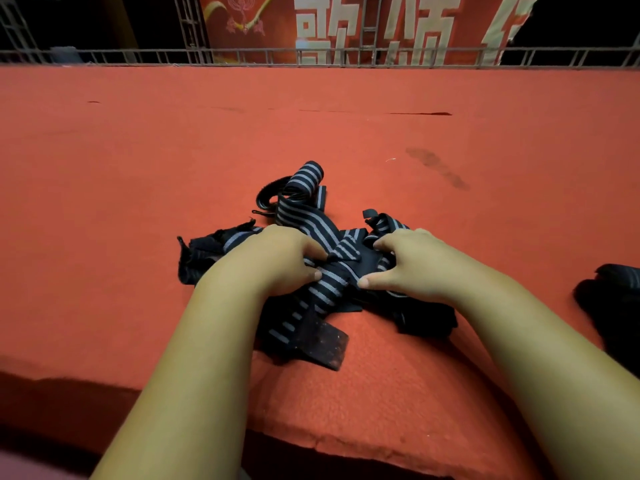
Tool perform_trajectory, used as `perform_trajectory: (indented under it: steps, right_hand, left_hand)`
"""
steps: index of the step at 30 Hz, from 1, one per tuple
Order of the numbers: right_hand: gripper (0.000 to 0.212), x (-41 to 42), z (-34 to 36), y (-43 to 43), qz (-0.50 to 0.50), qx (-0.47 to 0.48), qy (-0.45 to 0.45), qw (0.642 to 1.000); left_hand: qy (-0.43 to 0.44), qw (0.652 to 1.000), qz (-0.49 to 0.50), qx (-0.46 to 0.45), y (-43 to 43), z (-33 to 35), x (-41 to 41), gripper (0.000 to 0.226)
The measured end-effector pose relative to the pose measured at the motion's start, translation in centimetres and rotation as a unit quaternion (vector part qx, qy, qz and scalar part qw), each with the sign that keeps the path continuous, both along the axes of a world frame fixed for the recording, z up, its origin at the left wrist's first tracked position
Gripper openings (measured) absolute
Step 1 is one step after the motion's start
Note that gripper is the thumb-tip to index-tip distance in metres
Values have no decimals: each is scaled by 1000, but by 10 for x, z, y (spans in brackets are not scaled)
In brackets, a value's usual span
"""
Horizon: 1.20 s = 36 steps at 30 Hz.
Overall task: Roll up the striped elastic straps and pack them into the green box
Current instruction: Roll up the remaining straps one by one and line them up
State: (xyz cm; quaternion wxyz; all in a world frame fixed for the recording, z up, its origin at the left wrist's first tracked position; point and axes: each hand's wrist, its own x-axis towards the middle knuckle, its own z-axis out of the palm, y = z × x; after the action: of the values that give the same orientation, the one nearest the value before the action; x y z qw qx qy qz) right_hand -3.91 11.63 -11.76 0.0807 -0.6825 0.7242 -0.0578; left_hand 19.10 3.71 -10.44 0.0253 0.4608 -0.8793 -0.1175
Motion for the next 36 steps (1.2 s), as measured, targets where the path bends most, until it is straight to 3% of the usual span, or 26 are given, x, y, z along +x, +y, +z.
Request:
perform_trajectory:
  steps: [4, 7, 11, 15, 18, 22, 28, 32, 36]
  right_hand:
    - [49, -1, -6, 1, -26, 7, -55, 998]
    - [54, -4, -5, 8, -47, -7, -111, 993]
    - [57, -9, 4, 21, -67, -74, -170, 980]
    - [27, -17, 15, 40, -66, -111, -311, 942]
    - [25, -13, 24, 59, -36, -98, -404, 909]
    - [22, -6, 31, 81, -32, -116, -425, 897]
    - [4, -2, 50, 109, -62, -145, -447, 881]
    - [5, -5, 67, 127, -41, -165, -445, 879]
    - [9, -14, 84, 148, -19, -163, -452, 877]
  left_hand:
    - [-4, 997, -24, -74, 14, -4, -11, 37]
    - [35, 992, -13, -121, 34, -4, -25, 38]
    - [93, 989, -37, -109, 52, -9, -35, 56]
    - [155, 984, -34, -84, 71, -8, -38, 62]
    - [198, 975, -25, -99, 84, -6, -40, 49]
    - [228, 967, -31, -112, 97, -2, -41, 33]
    - [358, 932, -12, -47, 118, 8, -39, 7]
    - [420, 907, 21, -25, 130, 22, -42, 13]
    - [463, 877, 124, -35, 126, 54, -39, 22]
